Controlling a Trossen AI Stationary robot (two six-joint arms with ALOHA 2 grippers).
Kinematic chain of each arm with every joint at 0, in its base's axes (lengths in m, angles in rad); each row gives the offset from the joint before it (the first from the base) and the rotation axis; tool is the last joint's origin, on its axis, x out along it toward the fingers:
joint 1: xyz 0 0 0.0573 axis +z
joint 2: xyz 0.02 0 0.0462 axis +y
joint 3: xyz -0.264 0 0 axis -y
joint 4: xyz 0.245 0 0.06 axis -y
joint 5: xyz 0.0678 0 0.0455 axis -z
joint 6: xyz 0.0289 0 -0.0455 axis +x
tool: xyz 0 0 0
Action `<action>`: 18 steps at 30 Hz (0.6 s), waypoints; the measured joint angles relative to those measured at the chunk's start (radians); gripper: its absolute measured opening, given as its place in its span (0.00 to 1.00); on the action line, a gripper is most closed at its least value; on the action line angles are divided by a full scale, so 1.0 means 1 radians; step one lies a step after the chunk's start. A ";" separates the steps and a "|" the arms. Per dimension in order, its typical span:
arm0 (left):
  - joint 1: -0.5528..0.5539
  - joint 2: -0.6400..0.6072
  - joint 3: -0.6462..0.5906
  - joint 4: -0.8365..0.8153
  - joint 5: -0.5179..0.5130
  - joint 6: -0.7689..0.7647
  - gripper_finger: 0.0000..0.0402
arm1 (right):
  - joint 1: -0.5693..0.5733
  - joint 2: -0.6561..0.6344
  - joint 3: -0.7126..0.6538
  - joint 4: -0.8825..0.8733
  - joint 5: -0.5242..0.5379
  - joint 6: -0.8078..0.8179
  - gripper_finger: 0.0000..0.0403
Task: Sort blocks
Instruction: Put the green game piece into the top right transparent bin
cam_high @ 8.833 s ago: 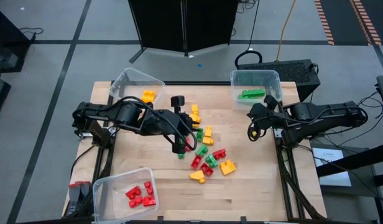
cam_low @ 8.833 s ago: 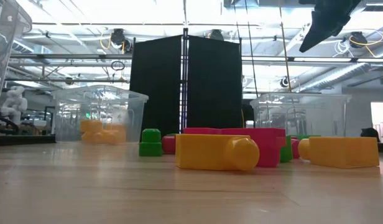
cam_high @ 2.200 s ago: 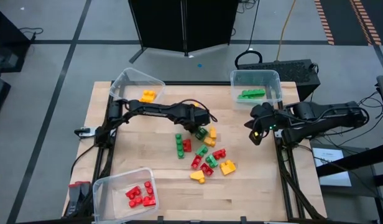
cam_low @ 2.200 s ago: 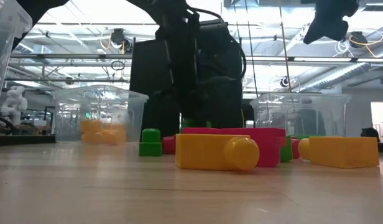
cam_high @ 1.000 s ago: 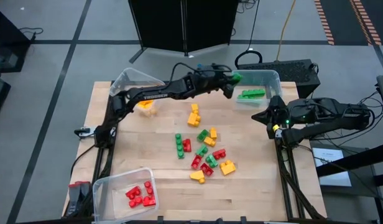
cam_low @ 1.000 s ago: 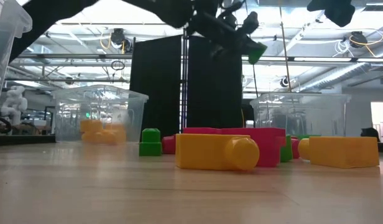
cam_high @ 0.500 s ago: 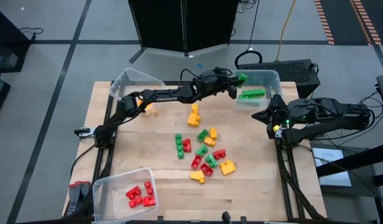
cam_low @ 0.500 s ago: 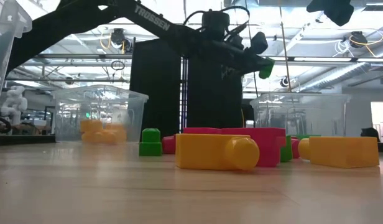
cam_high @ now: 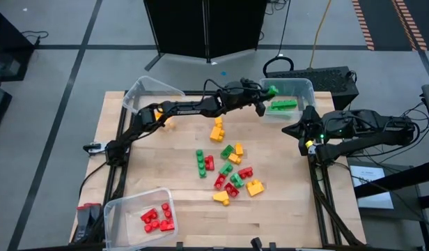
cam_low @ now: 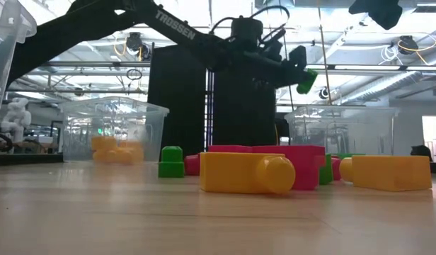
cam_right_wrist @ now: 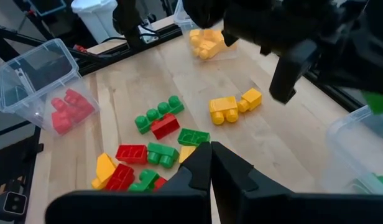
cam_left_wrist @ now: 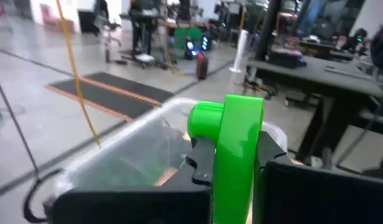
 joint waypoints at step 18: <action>0.044 -0.001 0.000 0.037 0.144 -0.115 0.38 | 0.000 0.000 0.000 0.001 -0.005 0.028 0.02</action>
